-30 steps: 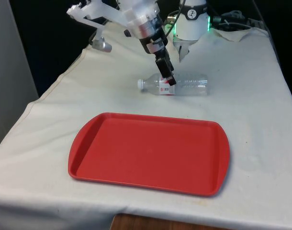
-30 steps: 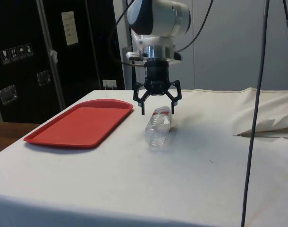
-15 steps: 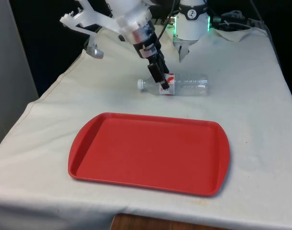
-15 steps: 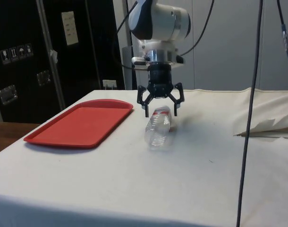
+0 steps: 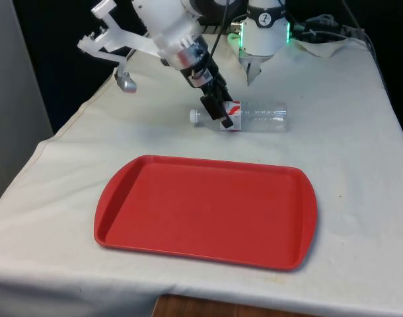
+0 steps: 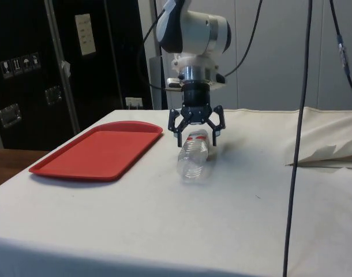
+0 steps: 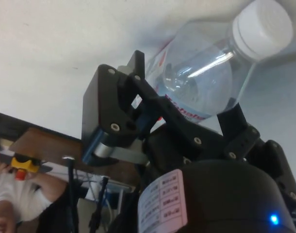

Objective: Place the bottle upright on the tray.

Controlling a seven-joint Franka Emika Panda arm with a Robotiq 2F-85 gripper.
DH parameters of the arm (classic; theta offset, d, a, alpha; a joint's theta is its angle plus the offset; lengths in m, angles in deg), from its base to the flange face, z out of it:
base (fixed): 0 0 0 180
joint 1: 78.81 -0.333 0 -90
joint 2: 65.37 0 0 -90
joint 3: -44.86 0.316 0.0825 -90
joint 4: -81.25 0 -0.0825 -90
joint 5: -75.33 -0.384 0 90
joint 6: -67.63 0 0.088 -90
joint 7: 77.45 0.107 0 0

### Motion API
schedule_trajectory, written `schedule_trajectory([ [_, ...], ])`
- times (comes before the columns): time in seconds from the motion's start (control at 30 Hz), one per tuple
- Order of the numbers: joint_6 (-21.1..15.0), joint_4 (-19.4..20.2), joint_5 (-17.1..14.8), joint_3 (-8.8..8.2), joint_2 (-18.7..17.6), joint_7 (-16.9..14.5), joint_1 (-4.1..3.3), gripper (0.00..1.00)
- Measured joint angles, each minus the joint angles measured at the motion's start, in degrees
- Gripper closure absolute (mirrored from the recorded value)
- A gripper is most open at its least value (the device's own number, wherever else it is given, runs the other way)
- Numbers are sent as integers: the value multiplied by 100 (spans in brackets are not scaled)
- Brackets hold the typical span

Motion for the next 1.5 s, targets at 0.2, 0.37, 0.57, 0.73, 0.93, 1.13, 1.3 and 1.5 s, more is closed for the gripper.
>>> schedule_trajectory([
  [0.2,275,-109,-103,-92,-80,-132,17,0],
  [0.37,309,-115,-103,-103,-80,-132,11,0],
  [0.57,441,-126,-160,-132,-103,-218,29,0],
  [0.73,630,-212,-332,-166,-218,-384,46,0],
  [0.93,928,-355,-527,-241,-378,-573,57,0],
  [1.13,1043,-401,-550,-264,-430,-613,63,0],
  [1.3,1129,-418,-619,-275,-504,-676,57,0],
  [1.5,1278,-550,-739,-304,-688,-785,63,0],
])
